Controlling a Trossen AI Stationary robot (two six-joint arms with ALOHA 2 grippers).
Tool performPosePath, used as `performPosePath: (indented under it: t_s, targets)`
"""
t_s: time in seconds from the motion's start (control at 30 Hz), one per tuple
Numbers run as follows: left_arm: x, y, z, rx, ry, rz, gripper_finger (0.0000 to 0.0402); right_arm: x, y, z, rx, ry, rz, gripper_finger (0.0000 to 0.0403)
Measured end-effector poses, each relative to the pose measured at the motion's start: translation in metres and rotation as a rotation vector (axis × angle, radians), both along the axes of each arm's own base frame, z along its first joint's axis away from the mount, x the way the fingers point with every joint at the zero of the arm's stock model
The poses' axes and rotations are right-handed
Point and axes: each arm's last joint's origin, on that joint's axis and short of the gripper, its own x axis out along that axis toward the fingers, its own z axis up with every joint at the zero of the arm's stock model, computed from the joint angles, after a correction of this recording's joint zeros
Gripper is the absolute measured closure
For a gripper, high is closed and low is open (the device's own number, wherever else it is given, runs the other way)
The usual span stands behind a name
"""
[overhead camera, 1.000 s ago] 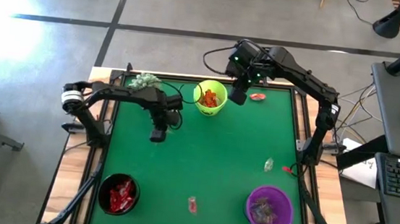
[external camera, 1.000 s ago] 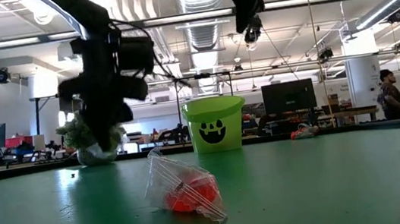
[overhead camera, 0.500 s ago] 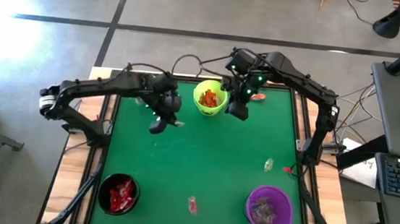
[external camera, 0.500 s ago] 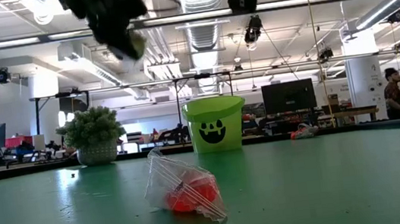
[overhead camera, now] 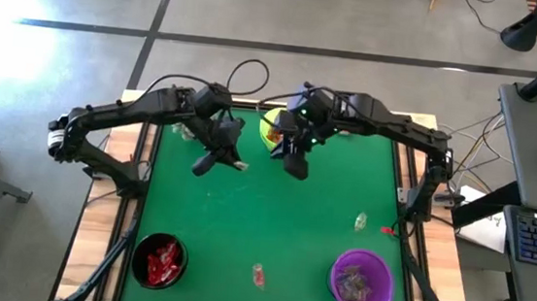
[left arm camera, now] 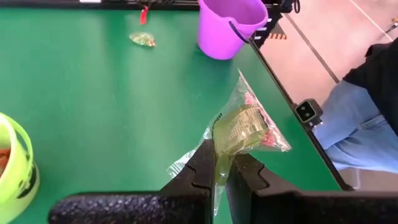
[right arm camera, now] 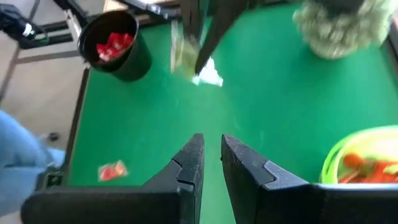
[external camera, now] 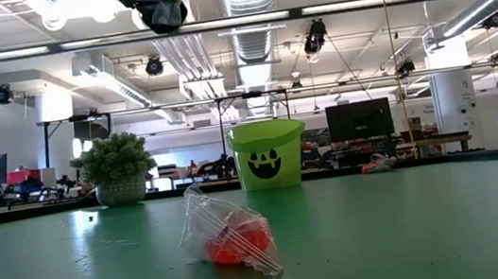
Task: Organize candy in baskets
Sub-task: Put the green candy into the violet bucket
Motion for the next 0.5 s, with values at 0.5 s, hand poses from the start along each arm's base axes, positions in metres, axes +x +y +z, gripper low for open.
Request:
performPosePath:
  t_s: [0.5]
  targets:
    - [-0.02,-0.007,0.026,0.019,-0.043,-0.008,0.0401,0.032,0.007,-0.023,-0.065,0.011,-0.152,0.0353]
